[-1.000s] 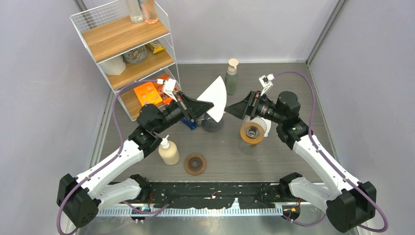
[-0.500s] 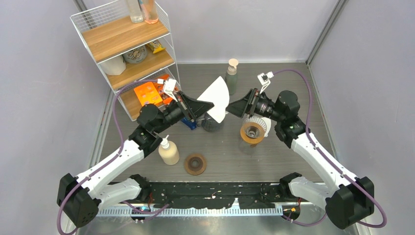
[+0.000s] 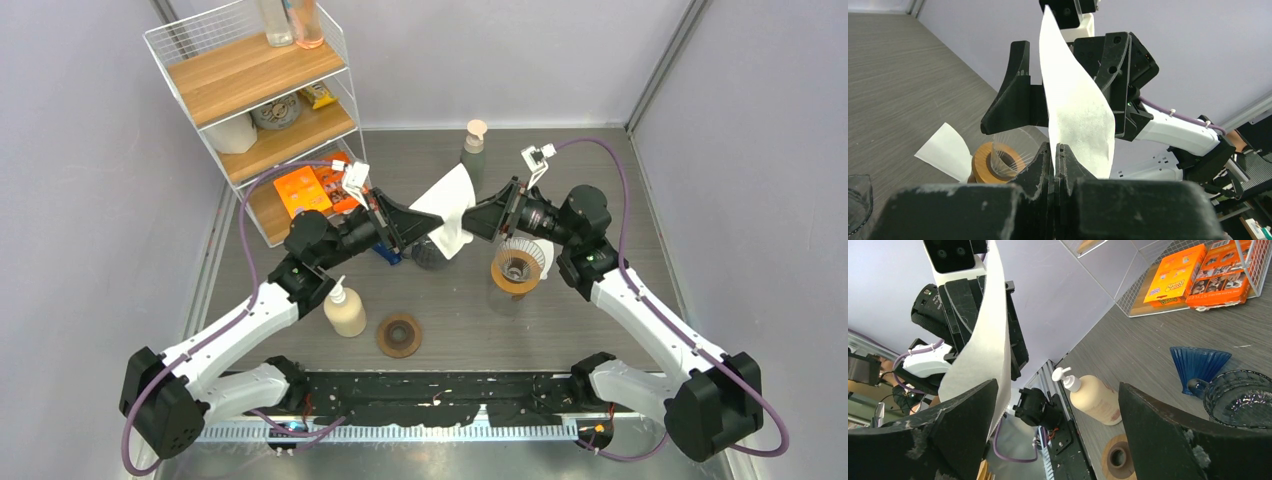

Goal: Place the coffee filter in the dripper

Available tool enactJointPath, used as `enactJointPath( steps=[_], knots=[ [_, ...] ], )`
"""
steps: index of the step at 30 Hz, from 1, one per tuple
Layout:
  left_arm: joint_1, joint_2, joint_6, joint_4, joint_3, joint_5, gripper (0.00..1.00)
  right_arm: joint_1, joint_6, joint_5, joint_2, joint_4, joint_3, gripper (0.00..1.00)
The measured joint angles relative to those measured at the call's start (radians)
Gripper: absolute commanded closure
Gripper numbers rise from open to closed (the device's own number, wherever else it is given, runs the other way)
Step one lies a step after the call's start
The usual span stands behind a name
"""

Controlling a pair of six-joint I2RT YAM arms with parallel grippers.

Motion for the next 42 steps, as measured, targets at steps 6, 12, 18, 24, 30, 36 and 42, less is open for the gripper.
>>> enactJointPath(
  steps=[6, 12, 18, 24, 30, 36, 42],
  knots=[
    [0.0, 0.009, 0.0, 0.008, 0.0, 0.034, 1.0, 0.004, 0.005, -0.007, 0.01, 0.018, 0.0, 0.2],
    [0.0, 0.009, 0.0, 0.028, 0.0, 0.063, 1.0, 0.004, 0.006, -0.007, 0.01, 0.021, 0.0, 0.32],
    [0.0, 0.009, 0.0, 0.043, 0.0, 0.084, 1.0, 0.004, 0.007, -0.021, 0.008, 0.051, 0.0, 0.37],
    [0.0, 0.019, -0.003, 0.067, 0.0, 0.113, 1.0, 0.004, 0.03, -0.062, -0.005, 0.144, 0.0, 0.4],
    [0.0, 0.04, -0.025, 0.085, 0.0, 0.138, 1.0, 0.004, 0.053, -0.093, -0.019, 0.217, -0.002, 0.53],
    [0.0, 0.04, -0.028, 0.099, 0.0, 0.15, 1.0, 0.004, 0.059, -0.106, -0.019, 0.224, -0.006, 0.71],
    [0.0, 0.04, -0.031, 0.108, 0.002, 0.158, 1.0, 0.004, 0.063, -0.122, -0.019, 0.225, -0.01, 0.94]
  ],
)
